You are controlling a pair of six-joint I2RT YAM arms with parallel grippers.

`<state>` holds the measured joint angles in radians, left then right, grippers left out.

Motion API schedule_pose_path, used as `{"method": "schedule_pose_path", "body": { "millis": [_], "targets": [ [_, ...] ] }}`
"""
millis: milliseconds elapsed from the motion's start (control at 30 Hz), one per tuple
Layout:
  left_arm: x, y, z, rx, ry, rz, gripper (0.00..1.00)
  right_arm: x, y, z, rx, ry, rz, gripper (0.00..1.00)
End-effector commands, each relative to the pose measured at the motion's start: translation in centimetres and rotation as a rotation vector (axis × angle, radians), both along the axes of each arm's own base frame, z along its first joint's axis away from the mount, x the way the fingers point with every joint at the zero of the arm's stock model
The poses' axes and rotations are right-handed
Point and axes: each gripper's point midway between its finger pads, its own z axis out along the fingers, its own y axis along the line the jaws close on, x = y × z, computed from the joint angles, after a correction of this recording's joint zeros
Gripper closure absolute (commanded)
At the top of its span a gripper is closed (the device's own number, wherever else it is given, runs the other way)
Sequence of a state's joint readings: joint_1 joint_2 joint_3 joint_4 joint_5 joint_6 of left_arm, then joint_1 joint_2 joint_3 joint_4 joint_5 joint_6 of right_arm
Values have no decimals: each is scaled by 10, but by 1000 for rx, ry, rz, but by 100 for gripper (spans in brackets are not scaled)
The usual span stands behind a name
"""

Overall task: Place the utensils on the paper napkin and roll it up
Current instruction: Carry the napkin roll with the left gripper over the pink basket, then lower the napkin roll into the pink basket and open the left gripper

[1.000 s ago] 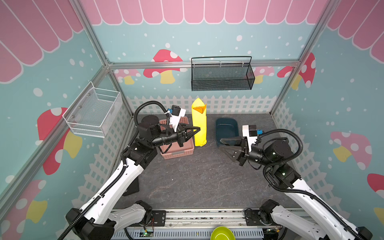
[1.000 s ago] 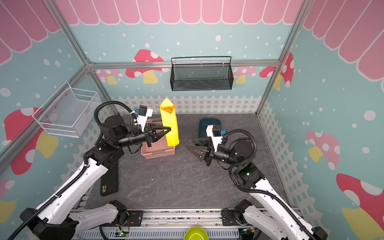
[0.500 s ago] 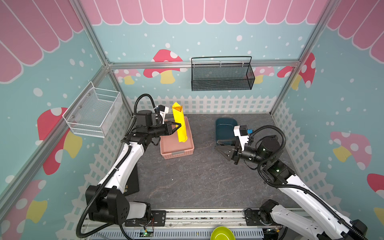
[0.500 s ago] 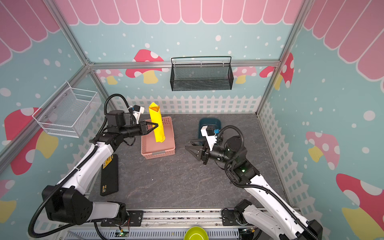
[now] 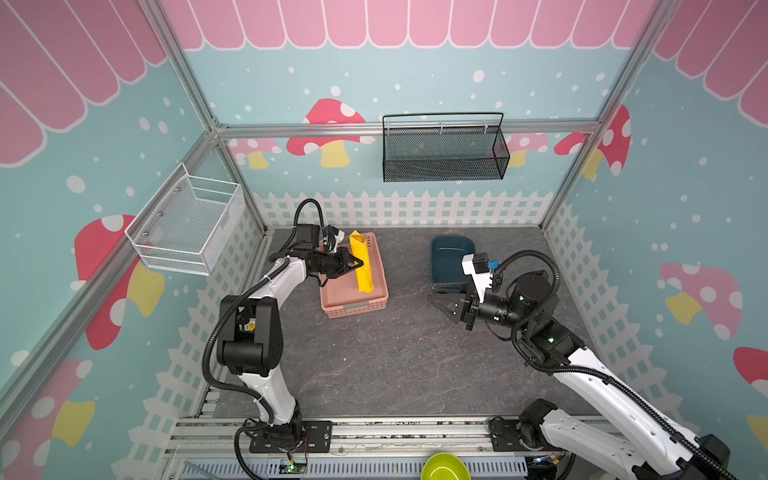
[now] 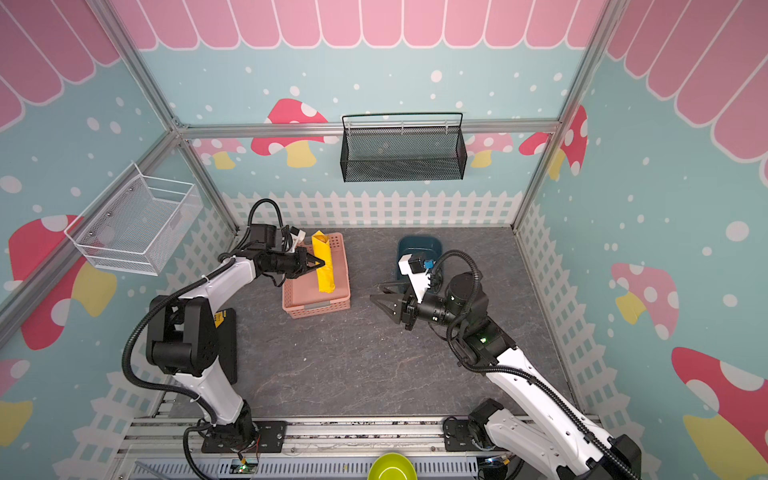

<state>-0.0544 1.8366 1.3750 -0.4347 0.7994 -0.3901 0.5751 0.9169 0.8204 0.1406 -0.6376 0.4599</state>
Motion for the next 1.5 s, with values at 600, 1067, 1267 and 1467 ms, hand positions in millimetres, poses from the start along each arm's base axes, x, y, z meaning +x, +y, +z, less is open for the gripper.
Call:
{"method": "schedule_pose_path", "body": {
  "millis": [600,1067,1267,1467],
  "targets": [
    [59,10,-77,38,183,48,100,5,3,-3,-17,-16,16,58],
    [52,4,-113,26,269,29,100,6,3,-5,-18,-13,13,58],
    [50,1,-125,46,295,28,100,6,3,-5,-17,-9,15,58],
    [48,7,-136,96,330,40,99,7,3,-5,-19,-11,13,57]
  ]
}}
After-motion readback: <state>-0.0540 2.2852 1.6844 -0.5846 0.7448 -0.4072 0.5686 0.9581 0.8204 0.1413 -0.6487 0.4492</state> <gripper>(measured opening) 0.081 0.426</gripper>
